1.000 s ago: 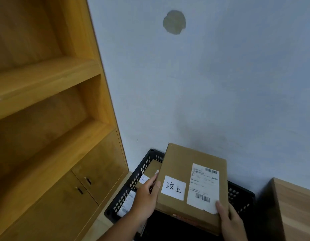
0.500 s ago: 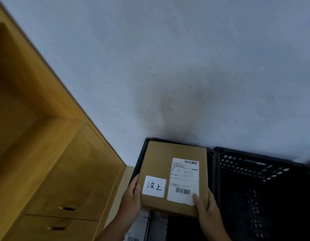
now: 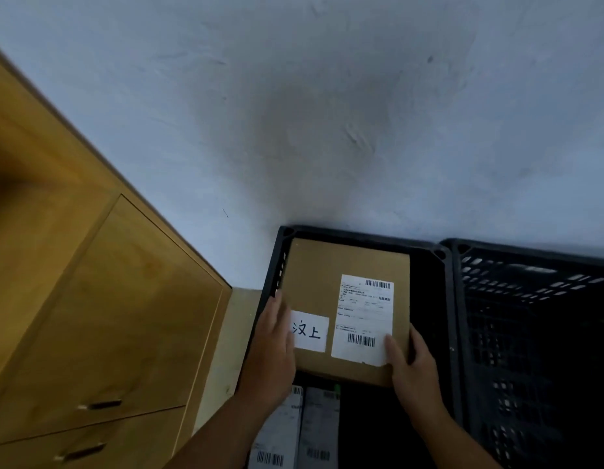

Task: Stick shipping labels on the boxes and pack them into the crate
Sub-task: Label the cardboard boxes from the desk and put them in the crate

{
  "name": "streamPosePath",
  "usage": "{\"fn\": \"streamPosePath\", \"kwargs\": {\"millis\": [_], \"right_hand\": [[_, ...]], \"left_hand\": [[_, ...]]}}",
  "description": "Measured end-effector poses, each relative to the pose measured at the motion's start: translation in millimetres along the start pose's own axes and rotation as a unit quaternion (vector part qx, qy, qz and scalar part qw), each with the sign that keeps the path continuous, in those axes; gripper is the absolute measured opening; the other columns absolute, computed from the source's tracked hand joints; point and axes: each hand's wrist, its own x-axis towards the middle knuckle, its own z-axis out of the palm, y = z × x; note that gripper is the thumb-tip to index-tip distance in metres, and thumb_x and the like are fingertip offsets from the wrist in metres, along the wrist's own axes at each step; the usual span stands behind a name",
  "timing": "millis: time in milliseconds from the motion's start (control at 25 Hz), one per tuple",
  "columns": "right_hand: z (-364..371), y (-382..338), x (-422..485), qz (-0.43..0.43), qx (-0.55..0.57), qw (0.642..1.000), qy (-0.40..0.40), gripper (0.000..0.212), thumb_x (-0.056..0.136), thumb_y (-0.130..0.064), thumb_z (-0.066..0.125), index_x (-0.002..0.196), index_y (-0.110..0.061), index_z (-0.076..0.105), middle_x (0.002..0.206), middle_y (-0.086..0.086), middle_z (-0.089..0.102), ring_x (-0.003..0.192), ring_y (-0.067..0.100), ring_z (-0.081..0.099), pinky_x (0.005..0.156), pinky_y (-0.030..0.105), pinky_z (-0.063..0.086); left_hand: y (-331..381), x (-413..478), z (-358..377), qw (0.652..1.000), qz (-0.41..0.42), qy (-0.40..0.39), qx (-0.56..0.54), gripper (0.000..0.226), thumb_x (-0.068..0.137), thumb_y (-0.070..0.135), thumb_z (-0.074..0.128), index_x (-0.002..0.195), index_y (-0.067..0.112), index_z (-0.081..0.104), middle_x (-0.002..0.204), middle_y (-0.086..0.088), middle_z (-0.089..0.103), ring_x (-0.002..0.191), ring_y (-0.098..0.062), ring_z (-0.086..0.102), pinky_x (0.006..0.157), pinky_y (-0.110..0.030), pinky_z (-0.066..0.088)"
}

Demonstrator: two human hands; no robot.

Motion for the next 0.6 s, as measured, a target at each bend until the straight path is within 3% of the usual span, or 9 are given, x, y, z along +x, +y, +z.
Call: {"fn": "streamPosePath", "kwargs": {"millis": [80, 240, 440, 600], "right_hand": [[2.1, 1.0, 2.7, 0.008, -0.001, 1.0, -0.003, 0.054, 0.097, -0.041, 0.061, 0.148, -0.031, 0.044, 0.121, -0.014, 0.063, 0.099, -0.004, 0.061, 0.071, 0.012, 0.05], [4.9, 2.0, 4.9, 0.03, 0.023, 0.999, -0.024, 0.043, 0.097, -0.05, 0.054, 0.138, -0.037, 0.049, 0.117, -0.02, 0.065, 0.092, -0.006, 0.068, 0.065, 0.007, 0.052], [5.6, -0.3, 4.6, 0.022, 0.012, 0.999, -0.024, 0.063, 0.093, -0.058, 0.052, 0.147, -0.028, 0.043, 0.135, -0.004, 0.062, 0.108, 0.002, 0.062, 0.085, 0.019, 0.051], [-13.8, -10.4, -35.0, 0.066, -0.039, 0.997, -0.024, 0.082, 0.094, -0.061, 0.053, 0.16, -0.028, 0.018, 0.158, -0.001, 0.038, 0.141, 0.021, 0.042, 0.11, 0.032, 0.037]], "left_hand": [[-3.1, -5.4, 2.4, 0.998, 0.056, -0.015, 0.028, 0.058, 0.11, 0.025, 0.038, 0.162, 0.026, 0.014, 0.168, 0.02, -0.001, 0.152, 0.006, -0.005, 0.126, -0.025, 0.007], [-11.4, -10.1, 6.1, 0.997, 0.065, -0.031, -0.013, 0.062, 0.107, 0.029, 0.046, 0.162, 0.028, 0.016, 0.168, 0.023, 0.001, 0.152, 0.008, -0.004, 0.125, -0.024, 0.006], [-12.1, -7.2, 6.7, 0.996, 0.063, -0.044, -0.035, 0.066, 0.107, 0.034, 0.046, 0.163, 0.03, 0.011, 0.168, 0.025, -0.003, 0.151, 0.009, -0.009, 0.123, -0.023, -0.001], [-3.5, -43.0, -7.2, 0.995, 0.09, -0.045, 0.016, 0.057, 0.108, 0.03, 0.044, 0.16, 0.033, 0.023, 0.166, 0.026, 0.009, 0.152, 0.007, 0.001, 0.121, -0.018, 0.004]]}}
